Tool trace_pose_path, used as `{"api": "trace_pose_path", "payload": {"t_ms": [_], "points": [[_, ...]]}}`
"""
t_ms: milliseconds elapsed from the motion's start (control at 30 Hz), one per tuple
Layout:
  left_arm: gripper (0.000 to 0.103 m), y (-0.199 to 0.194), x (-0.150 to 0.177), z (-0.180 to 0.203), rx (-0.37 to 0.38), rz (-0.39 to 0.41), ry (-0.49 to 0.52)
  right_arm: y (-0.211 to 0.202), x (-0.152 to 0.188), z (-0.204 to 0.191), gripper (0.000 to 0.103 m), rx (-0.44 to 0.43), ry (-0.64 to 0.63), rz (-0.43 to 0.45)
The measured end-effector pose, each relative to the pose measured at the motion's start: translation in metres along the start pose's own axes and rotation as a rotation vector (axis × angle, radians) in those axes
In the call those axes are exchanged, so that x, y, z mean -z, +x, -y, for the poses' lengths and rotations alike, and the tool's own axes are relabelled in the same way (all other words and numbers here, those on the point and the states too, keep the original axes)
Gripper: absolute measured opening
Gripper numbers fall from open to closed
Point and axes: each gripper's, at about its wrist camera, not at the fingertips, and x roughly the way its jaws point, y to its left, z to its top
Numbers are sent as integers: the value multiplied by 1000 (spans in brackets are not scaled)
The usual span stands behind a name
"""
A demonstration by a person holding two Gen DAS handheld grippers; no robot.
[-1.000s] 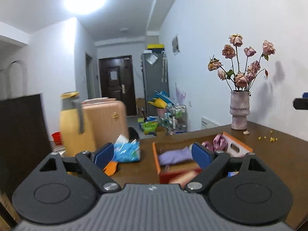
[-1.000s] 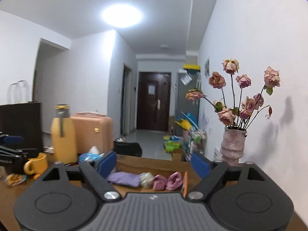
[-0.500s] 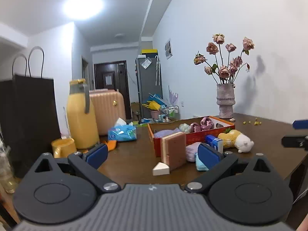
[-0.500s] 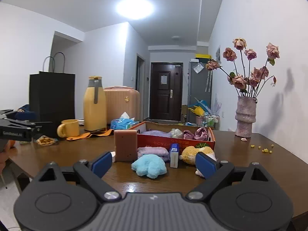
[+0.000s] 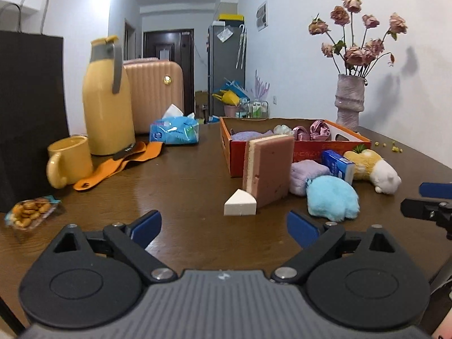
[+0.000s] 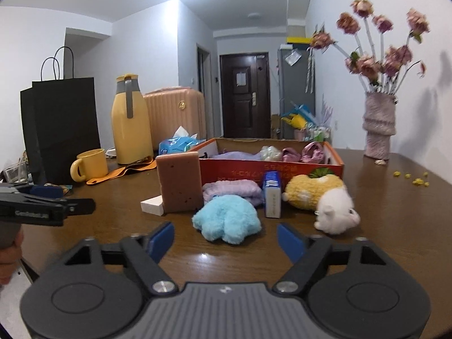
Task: Organize soft objects
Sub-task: 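Grasp the pink-and-yellow sponge block with the right gripper, then lift and carry the sponge block over the box with the right gripper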
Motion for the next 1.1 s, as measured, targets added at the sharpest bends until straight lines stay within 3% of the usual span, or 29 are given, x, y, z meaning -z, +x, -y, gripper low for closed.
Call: {"api": "trace_pose_path", "payload": {"t_ms": [133, 233, 567, 633, 800, 900, 967, 1033, 1100], "points": [[83, 38, -12, 1, 20, -55, -22, 30, -19, -1, 62, -43, 11, -22], [78, 66, -19, 3, 38, -92, -24, 55, -28, -4, 62, -37, -3, -34], [80, 124, -22, 10, 80, -189, 28, 106, -47, 14, 54, -28, 43, -62], [80, 122, -28, 1, 102, -166, -24, 113, -59, 18, 54, -64, 66, -38], [79, 100, -64, -32, 294, -55, -276, 139, -90, 17, 50, -209, 129, -1], [58, 107, -77, -42, 350, -67, -383, 160, -96, 15, 46, -303, 182, -10], [34, 120, -76, -41, 361, -125, -414, 173, -93, 11, 28, -297, 197, -51], [29, 128, -68, -40, 375, -176, -444, 174, -85, 10, 23, -291, 217, -59], [26, 122, -61, -41, 407, -171, -474, 163, -80, 9, 23, -297, 225, -55]]}}
